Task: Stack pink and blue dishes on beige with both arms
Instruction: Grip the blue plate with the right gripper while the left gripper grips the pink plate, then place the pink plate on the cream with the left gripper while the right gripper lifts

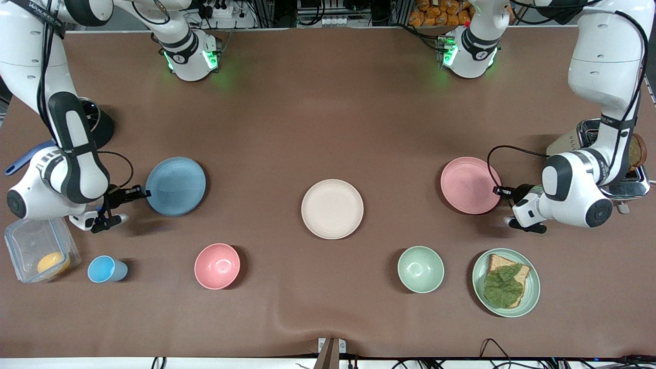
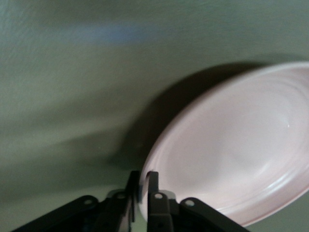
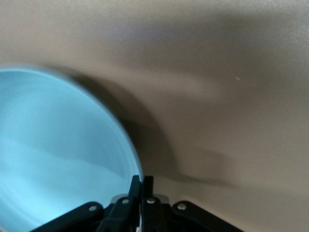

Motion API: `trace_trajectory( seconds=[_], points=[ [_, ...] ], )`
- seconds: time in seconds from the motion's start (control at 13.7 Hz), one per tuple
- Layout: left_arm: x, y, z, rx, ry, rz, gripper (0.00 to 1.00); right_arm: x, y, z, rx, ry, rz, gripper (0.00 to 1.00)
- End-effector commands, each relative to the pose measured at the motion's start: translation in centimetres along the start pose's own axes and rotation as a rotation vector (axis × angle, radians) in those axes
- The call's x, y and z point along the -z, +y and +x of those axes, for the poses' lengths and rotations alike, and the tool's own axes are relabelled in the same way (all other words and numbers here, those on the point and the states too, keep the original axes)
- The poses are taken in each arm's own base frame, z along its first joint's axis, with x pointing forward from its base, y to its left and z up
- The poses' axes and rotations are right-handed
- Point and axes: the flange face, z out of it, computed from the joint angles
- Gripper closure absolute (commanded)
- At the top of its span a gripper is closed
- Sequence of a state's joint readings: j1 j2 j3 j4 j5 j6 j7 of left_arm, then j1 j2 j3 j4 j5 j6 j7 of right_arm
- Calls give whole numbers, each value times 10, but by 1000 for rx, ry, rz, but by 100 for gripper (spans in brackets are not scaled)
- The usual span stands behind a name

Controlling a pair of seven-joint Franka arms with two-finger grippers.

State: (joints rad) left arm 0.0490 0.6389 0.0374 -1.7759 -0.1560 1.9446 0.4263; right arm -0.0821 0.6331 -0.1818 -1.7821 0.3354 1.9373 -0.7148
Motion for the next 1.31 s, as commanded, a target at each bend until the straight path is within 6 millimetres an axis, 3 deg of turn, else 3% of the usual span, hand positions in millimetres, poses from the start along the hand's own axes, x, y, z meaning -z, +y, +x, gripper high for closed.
trace_trajectory(
  seconds=[0.0, 0.15, 0.36, 0.58, 0.73, 0.88, 1.02, 1.24],
  points=[
    [19, 8, 0, -62, 37, -10, 100, 30, -14, 12, -18, -9, 37, 100],
    [50, 32, 2, -99, 41, -21, 100, 60, -28, 19, -29, -32, 51, 100],
    [85, 76, 14, -105, 46, -60, 100, 98, -75, 33, -38, -89, 62, 100],
    [111, 147, 36, -61, 103, -103, 100, 138, -119, 44, -34, -105, 42, 100],
    [107, 205, 52, -31, 104, -119, 100, 157, -151, 45, -71, -150, 31, 100],
    [96, 253, 70, 4, 134, -115, 100, 169, -168, 42, -82, -171, 33, 100],
    [81, 295, 86, 39, 201, -140, 100, 171, -170, 41, -81, -170, 30, 100],
    [58, 342, 108, 80, 292, -173, 100, 171, -171, 41, -80, -170, 28, 100]
  ],
)
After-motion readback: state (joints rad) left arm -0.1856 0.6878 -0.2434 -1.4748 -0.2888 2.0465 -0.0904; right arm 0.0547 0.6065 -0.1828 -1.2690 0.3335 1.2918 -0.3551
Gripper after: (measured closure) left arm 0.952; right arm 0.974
